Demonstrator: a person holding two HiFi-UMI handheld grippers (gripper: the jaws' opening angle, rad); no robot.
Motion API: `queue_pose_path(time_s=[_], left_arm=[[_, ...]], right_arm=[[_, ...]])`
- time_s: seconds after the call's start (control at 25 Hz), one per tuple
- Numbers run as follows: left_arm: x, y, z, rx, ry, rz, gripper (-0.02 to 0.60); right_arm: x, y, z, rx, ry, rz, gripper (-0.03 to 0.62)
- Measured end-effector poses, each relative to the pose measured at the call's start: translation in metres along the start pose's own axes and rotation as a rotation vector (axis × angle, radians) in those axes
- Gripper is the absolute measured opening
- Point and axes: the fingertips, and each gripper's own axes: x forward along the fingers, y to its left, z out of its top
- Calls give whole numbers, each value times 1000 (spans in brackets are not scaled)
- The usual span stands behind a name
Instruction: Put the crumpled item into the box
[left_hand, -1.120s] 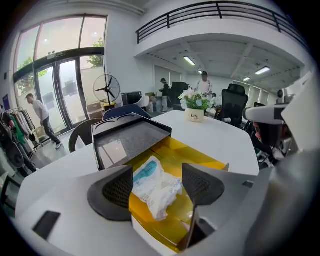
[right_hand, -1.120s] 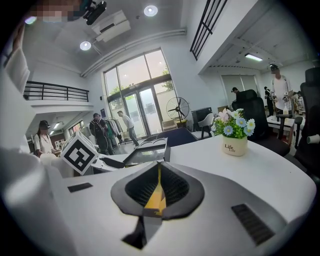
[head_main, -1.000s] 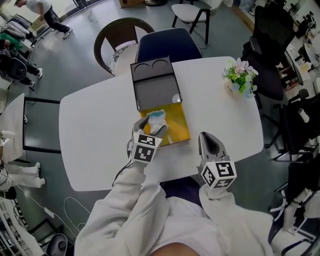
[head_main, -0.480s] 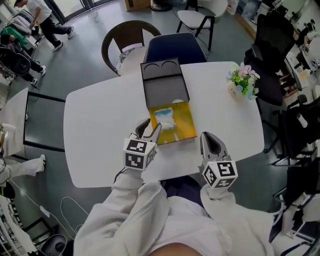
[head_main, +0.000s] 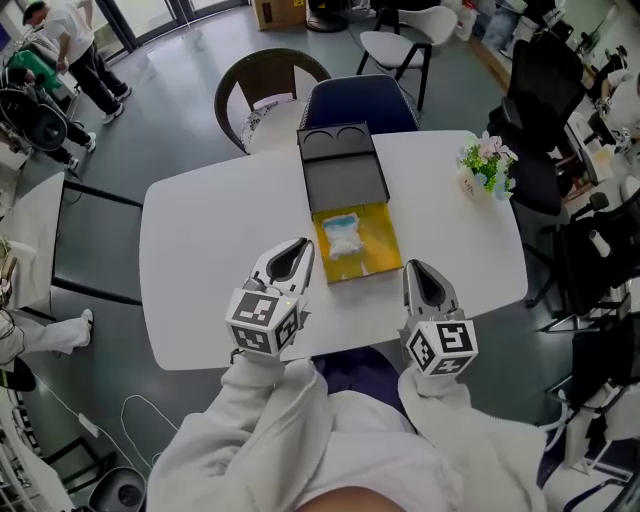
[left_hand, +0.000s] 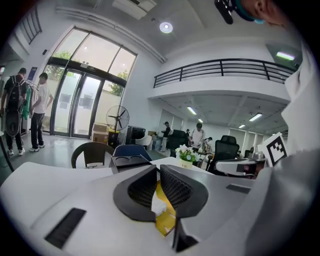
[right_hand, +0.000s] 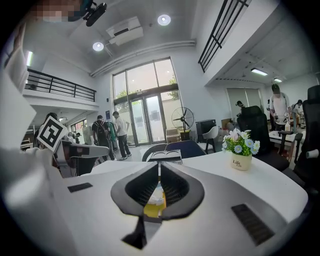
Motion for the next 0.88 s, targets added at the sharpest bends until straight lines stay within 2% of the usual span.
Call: queue_pose_path(time_s=[0.16, 0.32, 0.52, 0.88], left_arm=[[-18, -9, 21, -49, -99, -58, 15], [-31, -15, 34, -33, -172, -85, 15], [-38, -17, 37, 54, -169, -47, 15], [-42, -13, 40, 73, -179, -38, 15]], right_arm=[[-5, 9, 15, -33, -28, -2, 37], [-12, 13, 35, -70, -70, 1, 35], [-21, 18, 62, -90, -135, 14, 35], [-26, 11, 72, -93, -142, 31, 34]])
